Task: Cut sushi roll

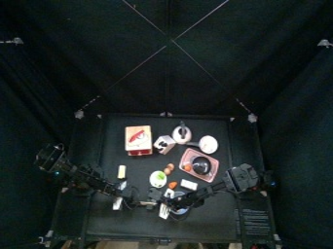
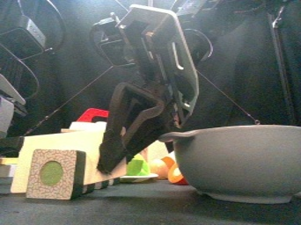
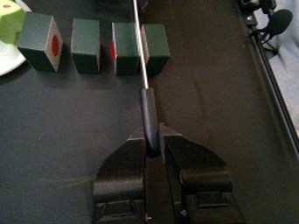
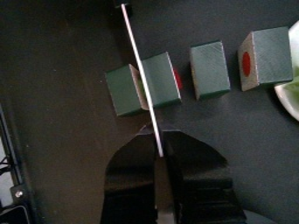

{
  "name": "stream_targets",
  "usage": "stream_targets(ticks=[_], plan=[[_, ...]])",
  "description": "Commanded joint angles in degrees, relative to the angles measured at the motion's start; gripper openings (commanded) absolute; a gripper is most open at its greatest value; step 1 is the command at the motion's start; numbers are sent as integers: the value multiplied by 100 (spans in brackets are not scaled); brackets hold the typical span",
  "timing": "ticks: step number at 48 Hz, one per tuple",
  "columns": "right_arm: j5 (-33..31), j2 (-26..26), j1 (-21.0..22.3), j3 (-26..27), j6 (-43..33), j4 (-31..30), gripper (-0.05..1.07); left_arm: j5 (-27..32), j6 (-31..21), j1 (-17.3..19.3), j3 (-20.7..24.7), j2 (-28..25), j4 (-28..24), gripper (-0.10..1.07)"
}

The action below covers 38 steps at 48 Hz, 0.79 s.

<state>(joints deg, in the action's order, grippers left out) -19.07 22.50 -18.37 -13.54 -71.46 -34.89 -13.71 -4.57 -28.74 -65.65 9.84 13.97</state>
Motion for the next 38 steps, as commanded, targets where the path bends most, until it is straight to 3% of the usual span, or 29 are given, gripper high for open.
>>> stream_targets(ticks=[1, 12, 27, 38], plan=[[-9, -123, -9, 132, -18, 53, 4, -18, 18, -176, 114, 9, 79, 41], [-79, -211, -62, 158, -9, 26, 4, -9, 70, -193, 202, 114, 105, 41], [-202, -580, 132, 132, -9, -571, 4, 18, 62, 299, 97, 1292, -44, 41], [-202, -589, 167, 114, 0, -571, 4, 0, 70, 404, 53, 1336, -44, 41]])
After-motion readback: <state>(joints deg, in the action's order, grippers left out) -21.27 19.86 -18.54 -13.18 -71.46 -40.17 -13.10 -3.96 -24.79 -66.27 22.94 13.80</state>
